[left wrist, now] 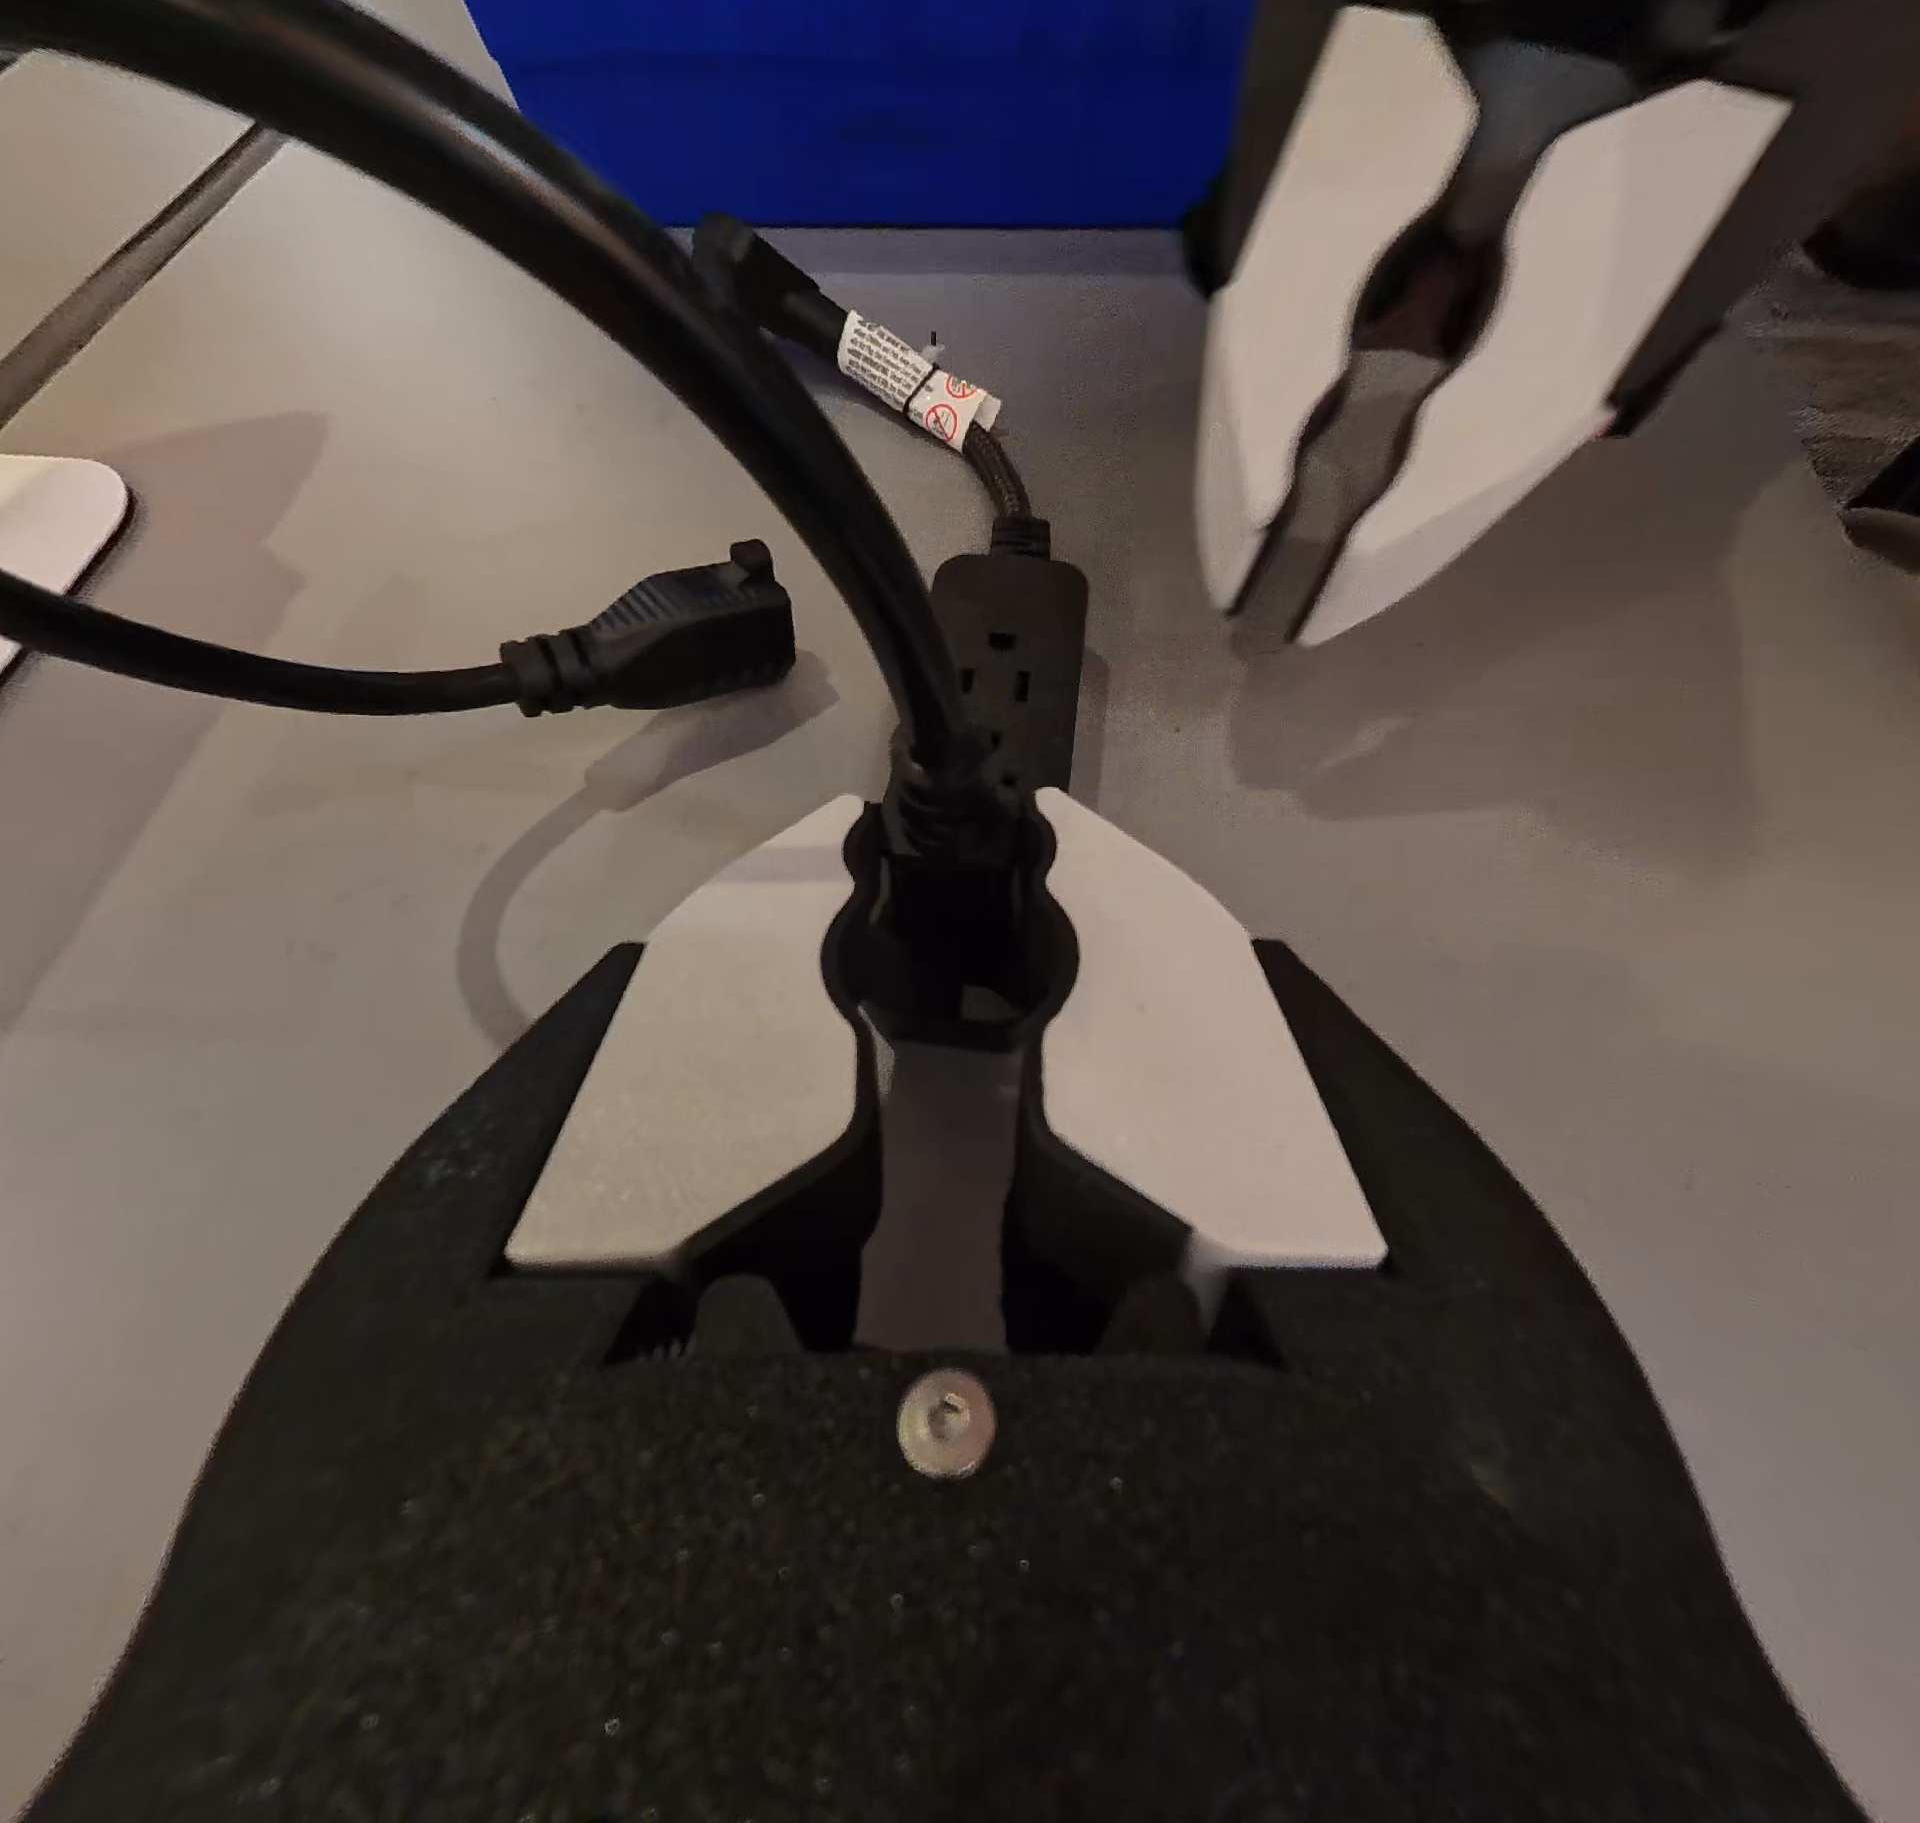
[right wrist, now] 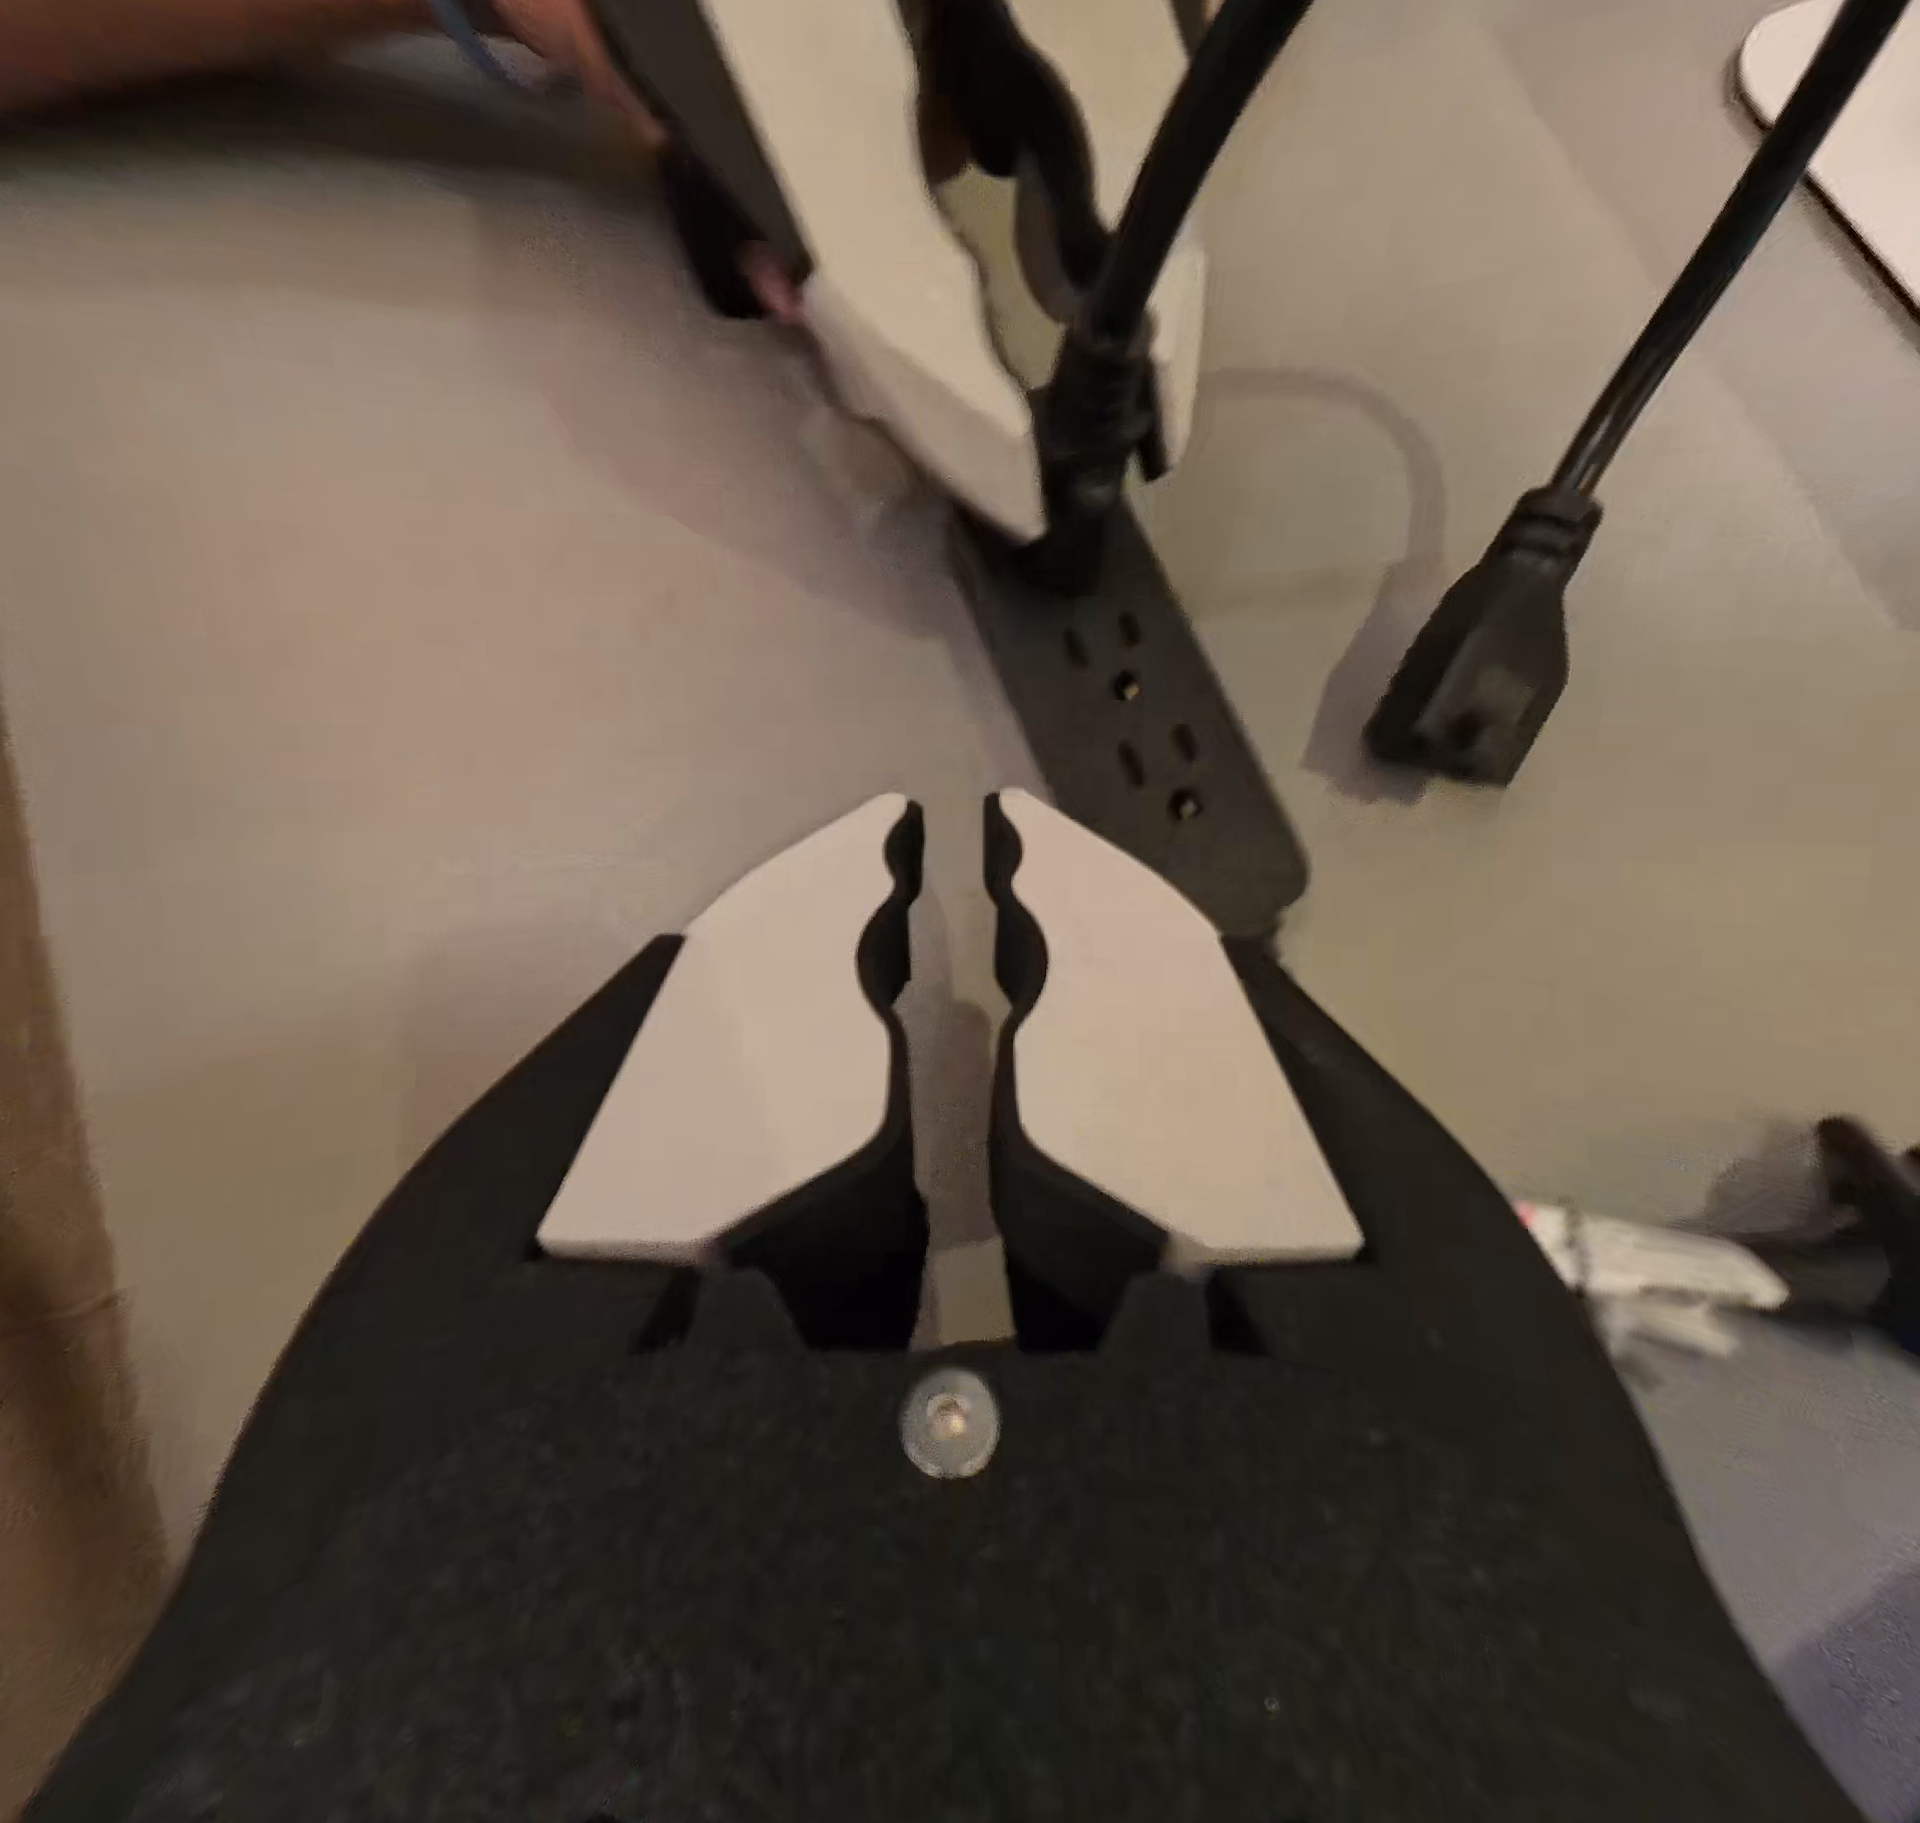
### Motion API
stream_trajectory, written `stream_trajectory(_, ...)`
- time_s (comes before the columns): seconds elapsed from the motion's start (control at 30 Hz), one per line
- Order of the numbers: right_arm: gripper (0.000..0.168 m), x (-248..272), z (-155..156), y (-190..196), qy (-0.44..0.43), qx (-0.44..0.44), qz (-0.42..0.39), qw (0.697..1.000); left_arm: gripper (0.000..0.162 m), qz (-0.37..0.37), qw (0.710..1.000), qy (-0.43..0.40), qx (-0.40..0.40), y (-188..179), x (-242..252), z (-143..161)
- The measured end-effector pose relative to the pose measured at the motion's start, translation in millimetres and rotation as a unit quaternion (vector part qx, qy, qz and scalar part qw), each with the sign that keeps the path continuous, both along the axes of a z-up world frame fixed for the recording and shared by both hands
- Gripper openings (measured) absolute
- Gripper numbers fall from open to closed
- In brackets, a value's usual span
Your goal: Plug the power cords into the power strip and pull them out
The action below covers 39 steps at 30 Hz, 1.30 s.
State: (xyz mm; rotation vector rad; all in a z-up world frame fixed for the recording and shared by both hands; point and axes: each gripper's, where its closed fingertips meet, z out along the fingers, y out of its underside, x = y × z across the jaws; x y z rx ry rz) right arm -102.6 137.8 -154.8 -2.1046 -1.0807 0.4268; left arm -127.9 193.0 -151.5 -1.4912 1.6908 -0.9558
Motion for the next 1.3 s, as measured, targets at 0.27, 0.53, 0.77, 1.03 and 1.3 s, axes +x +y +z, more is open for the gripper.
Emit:
stream_trajectory(0.27, 0.027, 14, -4, -39, 0.118, 0.011, -0.098, 0.988, 0.024, 0.024, 1.000, 0.006, -0.018, 1, 6, 1)
stream_trajectory(0.53, 0.044, 35, 18, -19, 0.139, 0.085, -0.203, 0.966, 0.023, 0.113, 0.957, -0.048, -0.265, 8, 16, 51)
stream_trajectory(0.77, 0.058, 5, 33, 14, -0.064, 0.265, -0.082, 0.958, 0.024, 0.130, 0.951, 0.011, -0.280, 2, 18, 45)
stream_trajectory(1.03, 0.054, -4, 7, 40, -0.276, 0.317, -0.003, 0.907, 0.023, 0.166, 0.943, 0.059, -0.282, -2, 29, 44)
stream_trajectory(1.3, 0.029, -2, 8, 41, -0.285, 0.328, 0.013, 0.901, 0.022, 0.167, 0.955, 0.058, -0.238, -5, 31, 42)
